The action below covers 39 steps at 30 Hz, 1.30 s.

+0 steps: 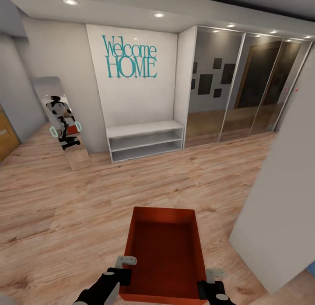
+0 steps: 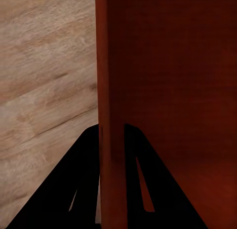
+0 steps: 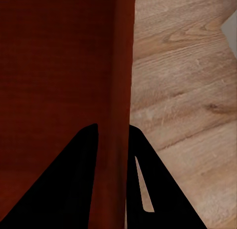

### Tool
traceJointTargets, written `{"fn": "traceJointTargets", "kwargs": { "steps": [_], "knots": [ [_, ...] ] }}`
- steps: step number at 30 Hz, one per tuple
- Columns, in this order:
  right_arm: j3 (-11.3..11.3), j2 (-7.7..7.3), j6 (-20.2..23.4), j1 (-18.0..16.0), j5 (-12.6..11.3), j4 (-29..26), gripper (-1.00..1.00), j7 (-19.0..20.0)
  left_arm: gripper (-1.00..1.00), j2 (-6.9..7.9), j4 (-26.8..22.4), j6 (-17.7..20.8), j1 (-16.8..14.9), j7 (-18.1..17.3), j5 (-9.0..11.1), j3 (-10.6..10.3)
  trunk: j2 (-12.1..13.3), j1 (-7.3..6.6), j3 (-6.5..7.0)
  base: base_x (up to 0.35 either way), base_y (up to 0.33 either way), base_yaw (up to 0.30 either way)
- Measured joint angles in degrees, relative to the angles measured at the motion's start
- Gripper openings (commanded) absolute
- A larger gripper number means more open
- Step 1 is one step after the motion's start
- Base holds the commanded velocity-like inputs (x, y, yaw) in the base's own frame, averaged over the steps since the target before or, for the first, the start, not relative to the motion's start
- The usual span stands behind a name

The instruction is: Move the two storage containers from the living room to the garage. In the garage, place one container on the floor and stack the other container on top of it (either order is fine).

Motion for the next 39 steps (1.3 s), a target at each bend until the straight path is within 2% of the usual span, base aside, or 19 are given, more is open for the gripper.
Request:
{"fn": "traceJointTargets", "kwargs": {
  "steps": [35, 39],
  "knots": [
    [0.0, -0.01, 0.0, 0.0, 0.0, 0.0, -1.0, 0.0, -1.0, -0.02, 0.0, 0.0, 0.0, 0.1, 0.0, 0.0, 0.0, 0.0, 0.0, 0.0, 0.0, 0.293],
    [0.0, -0.06, 0.0, 0.0, -0.1, 0.0, -1.0, 0.1, -1.0, -0.04, 0.0, 0.0, 0.0, 0.0, 0.0, 0.0, 0.0, 0.0, 0.0, 0.0, 0.0, 0.097]
  ]
}}
